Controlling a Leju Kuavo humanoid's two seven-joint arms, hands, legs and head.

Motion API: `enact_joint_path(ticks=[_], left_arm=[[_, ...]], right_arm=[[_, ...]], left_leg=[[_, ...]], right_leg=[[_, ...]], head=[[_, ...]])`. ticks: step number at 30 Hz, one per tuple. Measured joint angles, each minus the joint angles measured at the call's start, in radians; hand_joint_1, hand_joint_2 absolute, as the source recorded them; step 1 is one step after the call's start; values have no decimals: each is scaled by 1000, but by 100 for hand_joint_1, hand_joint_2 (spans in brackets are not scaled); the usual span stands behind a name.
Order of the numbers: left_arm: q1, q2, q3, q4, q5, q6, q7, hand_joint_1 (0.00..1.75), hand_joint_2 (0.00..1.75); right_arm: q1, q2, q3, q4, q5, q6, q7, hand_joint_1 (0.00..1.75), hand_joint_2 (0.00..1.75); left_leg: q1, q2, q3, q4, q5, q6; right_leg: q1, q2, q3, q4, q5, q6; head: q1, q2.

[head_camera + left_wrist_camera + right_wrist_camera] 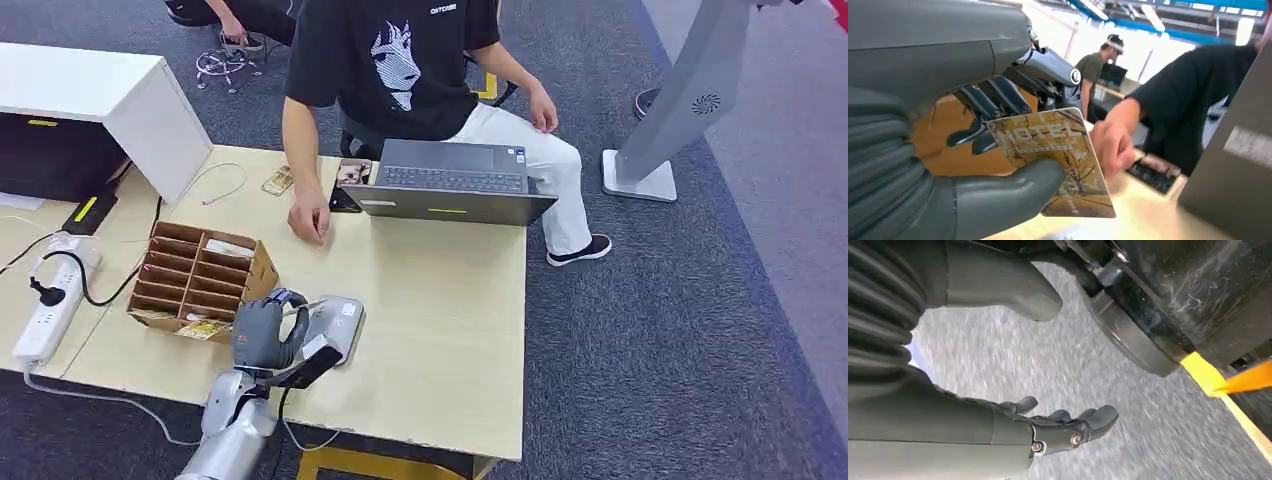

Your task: Pass the card to the sensor for recognition and then transmit it.

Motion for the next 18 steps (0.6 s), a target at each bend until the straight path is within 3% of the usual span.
enact_joint_path(ticks=[4, 12, 13, 15, 16, 18], left_arm=[[41, 11, 0, -150, 64, 0, -40, 175, 175], [91, 32, 15, -487, 111, 0, -85, 175, 175], [90, 34, 23, -530, 126, 0, -92, 175, 175], [64, 39, 18, -563, 166, -1, -104, 175, 175], [42, 40, 12, -566, 160, -2, -105, 175, 175], [14, 38, 8, -575, 127, -3, -105, 175, 175]], right_arm=[[41, -36, -18, -75, 120, 0, 86, 0, 175], [85, -49, -58, -135, 204, 0, 162, 0, 175], [89, -50, -61, -137, 172, 6, 153, 0, 175], [121, -138, -117, -152, -21, 50, 59, 0, 175], [138, -203, -168, -156, -141, 90, 0, 0, 175], [152, -278, -257, -137, -297, 127, -62, 0, 175]], left_leg=[[0, 0, -1, 0, 0, 0], [0, 0, -1, 0, 0, 0], [0, 0, 0, 0, 0, 0], [-6, -1, 0, 1, 1, 2], [-5, -2, -1, -1, 2, 4], [-6, -1, -1, 0, 3, 4]], right_leg=[[0, 0, -1, 0, 0, 0], [0, 0, -1, 0, 0, 0], [0, 0, -1, 0, 0, 0], [-5, -2, -1, 0, 1, 1], [-6, -3, 0, 1, 2, 3], [-8, -1, -1, 1, 2, 4]], head=[[0, 0], [0, 0], [0, 0], [-1, 0], [-12, 0], [-9, 0]])
